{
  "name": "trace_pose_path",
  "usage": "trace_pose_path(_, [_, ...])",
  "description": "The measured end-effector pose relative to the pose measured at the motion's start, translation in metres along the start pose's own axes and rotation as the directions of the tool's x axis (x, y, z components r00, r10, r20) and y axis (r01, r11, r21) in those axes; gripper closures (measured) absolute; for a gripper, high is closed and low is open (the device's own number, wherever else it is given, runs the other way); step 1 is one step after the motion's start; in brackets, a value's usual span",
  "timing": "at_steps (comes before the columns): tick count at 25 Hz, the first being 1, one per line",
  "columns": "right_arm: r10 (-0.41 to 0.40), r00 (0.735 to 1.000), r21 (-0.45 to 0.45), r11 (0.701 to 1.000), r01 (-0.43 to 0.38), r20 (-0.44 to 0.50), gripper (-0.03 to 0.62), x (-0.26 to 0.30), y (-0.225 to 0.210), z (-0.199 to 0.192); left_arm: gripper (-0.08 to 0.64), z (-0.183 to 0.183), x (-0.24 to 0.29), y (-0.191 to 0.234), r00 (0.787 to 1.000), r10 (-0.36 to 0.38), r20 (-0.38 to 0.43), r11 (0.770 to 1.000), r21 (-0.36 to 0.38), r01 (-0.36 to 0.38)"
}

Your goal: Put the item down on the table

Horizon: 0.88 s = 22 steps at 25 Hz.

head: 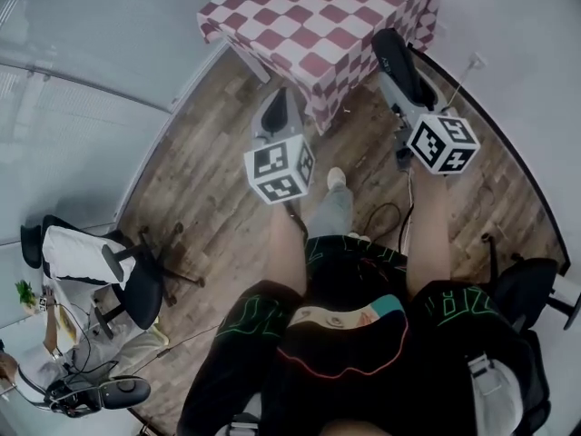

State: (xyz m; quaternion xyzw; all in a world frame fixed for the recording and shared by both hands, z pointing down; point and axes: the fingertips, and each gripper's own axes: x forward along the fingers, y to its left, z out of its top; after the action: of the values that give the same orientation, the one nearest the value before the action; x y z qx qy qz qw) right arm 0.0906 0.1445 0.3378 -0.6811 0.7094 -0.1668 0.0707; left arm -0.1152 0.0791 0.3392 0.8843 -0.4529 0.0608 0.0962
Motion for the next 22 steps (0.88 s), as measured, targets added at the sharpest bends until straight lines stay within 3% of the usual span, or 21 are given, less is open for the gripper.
trace_pose_path(12, [-0.060, 0.998, -0.003, 0.998, 0.060, -0.020, 0.310, 0.076, -0.047, 0.016, 0.551, 0.004, 0.102, 0.011, 0.998, -0.054, -0.032, 0.998, -0.027, 0.053])
trace_pose_path(22, [-0.069, 0.997, -0.067, 0.995, 0.070, 0.018, 0.310, 0.140, -0.053, 0.060, 0.549, 0.041, 0.171, 0.040, 0.997, -0.077, 0.025, 0.995, -0.060, 0.078])
